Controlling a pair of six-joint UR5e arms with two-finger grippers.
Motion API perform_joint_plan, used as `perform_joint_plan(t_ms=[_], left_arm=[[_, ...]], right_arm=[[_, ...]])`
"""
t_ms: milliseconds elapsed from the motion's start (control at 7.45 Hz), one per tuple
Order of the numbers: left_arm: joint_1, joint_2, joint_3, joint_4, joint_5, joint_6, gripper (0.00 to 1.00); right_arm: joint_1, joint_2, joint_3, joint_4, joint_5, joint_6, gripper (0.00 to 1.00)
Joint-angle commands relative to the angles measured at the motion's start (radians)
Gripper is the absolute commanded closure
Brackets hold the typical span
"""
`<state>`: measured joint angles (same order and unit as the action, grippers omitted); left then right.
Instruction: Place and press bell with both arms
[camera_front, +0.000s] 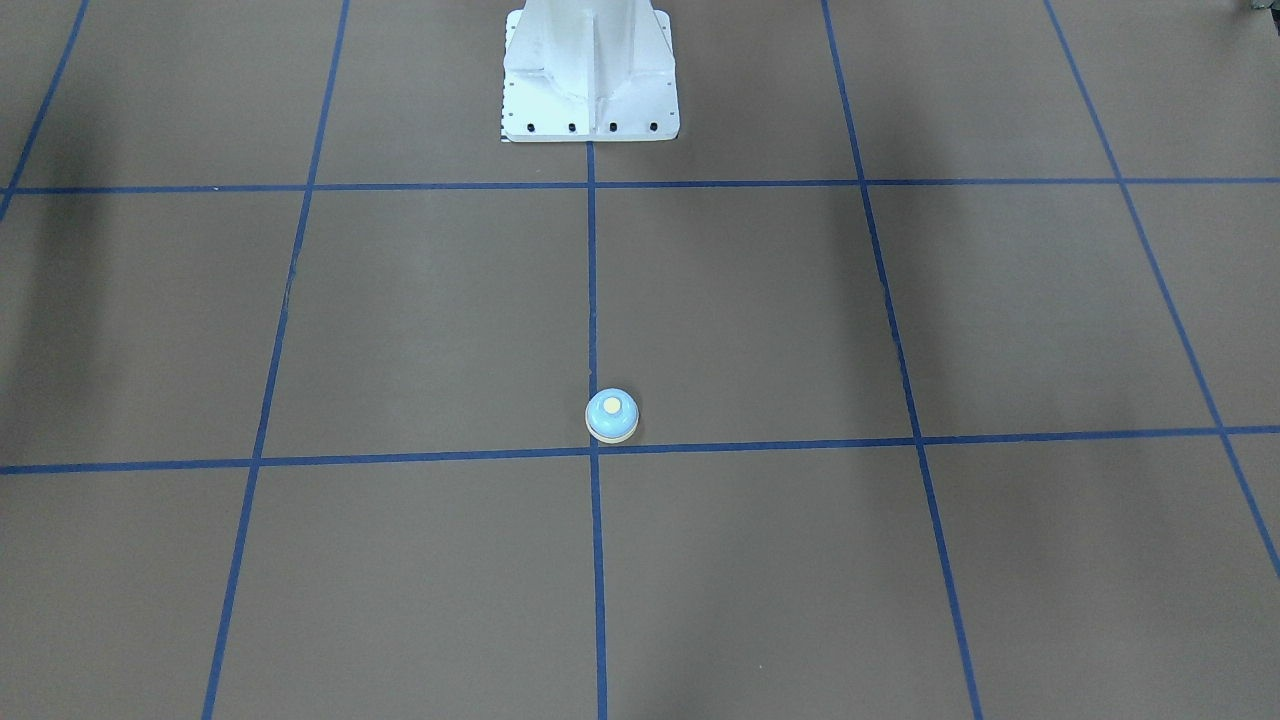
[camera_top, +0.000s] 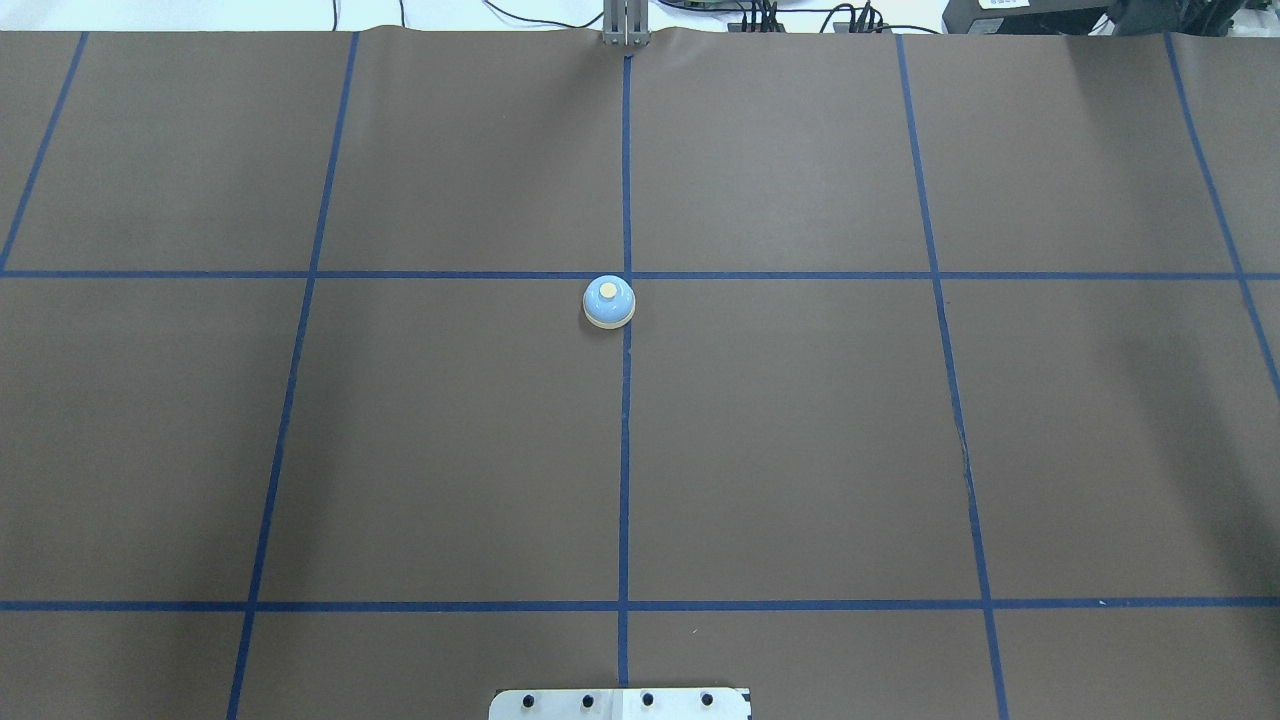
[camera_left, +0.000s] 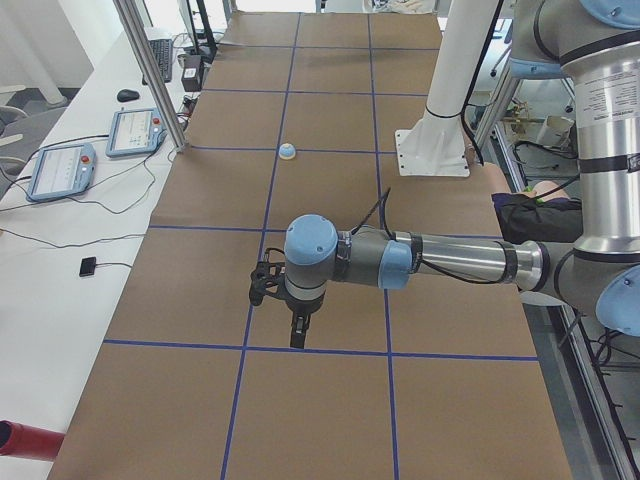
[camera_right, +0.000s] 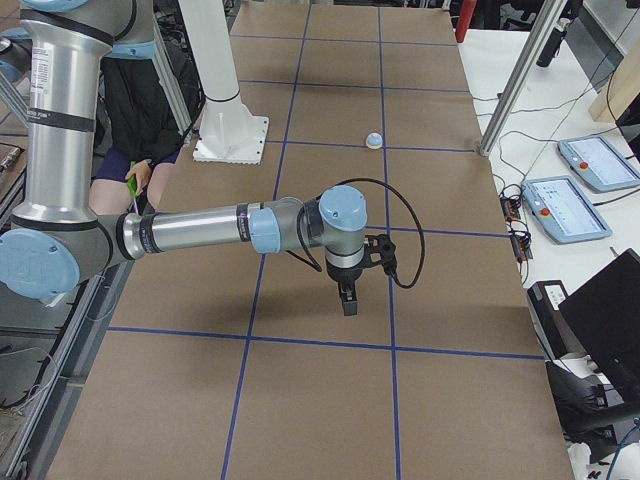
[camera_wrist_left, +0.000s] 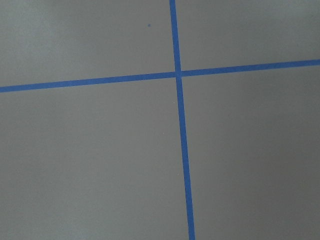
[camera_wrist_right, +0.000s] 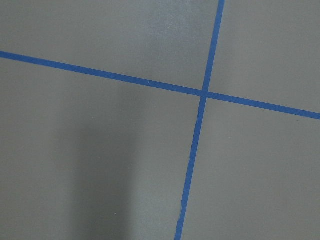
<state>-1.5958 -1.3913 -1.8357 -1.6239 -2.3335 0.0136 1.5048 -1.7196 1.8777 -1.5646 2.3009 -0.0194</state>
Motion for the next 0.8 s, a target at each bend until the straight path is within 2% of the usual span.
perform_joint_plan(t_ms=[0, 671], left_arm=[[-0.001, -0.005, -0.005, -0.025, -0.001, 0.003, 0.00], [-0.001, -0.002, -0.031, -0.021, 0.000, 0.008, 0.00]], right_arm=[[0.000, 0.000, 0.000, 0.000, 0.000, -0.002, 0.00], [0.000, -0.002, 0.000, 0.000, 0.000, -0.001, 0.00]])
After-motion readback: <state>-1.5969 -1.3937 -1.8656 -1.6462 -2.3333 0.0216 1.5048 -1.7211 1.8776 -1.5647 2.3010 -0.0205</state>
